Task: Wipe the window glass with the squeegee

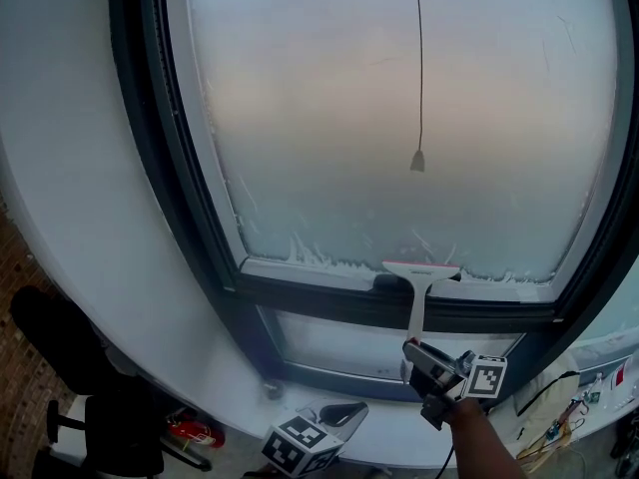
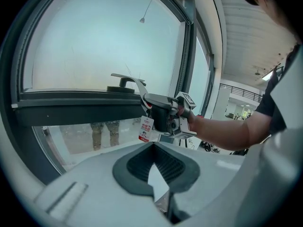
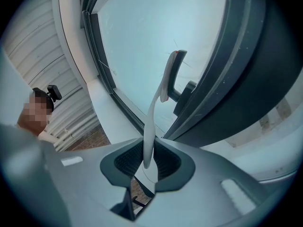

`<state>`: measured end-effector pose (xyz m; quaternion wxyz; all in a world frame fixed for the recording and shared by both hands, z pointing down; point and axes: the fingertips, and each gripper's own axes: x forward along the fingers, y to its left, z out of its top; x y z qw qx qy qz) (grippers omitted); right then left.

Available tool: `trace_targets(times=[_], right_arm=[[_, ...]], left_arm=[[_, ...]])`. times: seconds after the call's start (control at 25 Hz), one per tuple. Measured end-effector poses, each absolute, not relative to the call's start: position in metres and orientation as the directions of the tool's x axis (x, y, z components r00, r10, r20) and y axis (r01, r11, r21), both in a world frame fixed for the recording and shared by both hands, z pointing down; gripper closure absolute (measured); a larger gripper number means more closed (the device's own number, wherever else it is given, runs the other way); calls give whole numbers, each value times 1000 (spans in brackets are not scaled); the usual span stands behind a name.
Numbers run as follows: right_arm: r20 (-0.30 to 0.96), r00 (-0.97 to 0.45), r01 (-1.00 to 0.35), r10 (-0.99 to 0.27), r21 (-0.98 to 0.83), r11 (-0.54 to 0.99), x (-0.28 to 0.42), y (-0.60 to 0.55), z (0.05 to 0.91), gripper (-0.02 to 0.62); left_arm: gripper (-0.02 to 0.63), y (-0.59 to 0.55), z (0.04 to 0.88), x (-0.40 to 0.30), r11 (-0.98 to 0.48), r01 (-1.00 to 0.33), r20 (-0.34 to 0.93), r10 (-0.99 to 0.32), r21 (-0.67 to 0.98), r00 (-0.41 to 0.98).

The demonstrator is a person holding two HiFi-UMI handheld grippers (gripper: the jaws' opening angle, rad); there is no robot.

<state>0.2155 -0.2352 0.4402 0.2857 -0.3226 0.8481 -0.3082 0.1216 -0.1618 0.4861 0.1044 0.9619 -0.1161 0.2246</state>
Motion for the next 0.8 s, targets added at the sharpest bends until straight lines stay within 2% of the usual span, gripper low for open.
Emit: trace_targets(times=[0.44, 0.8], right_arm=[[-311, -642, -385, -701, -660, 645, 236, -213, 418, 509], [-383, -632, -439, -674, -539, 719, 300, -182, 330, 509]], left_arm=[[606, -150, 485, 146, -953, -268, 449, -178, 144, 876], [606, -137, 488, 178, -958, -254, 455, -168, 136, 875]])
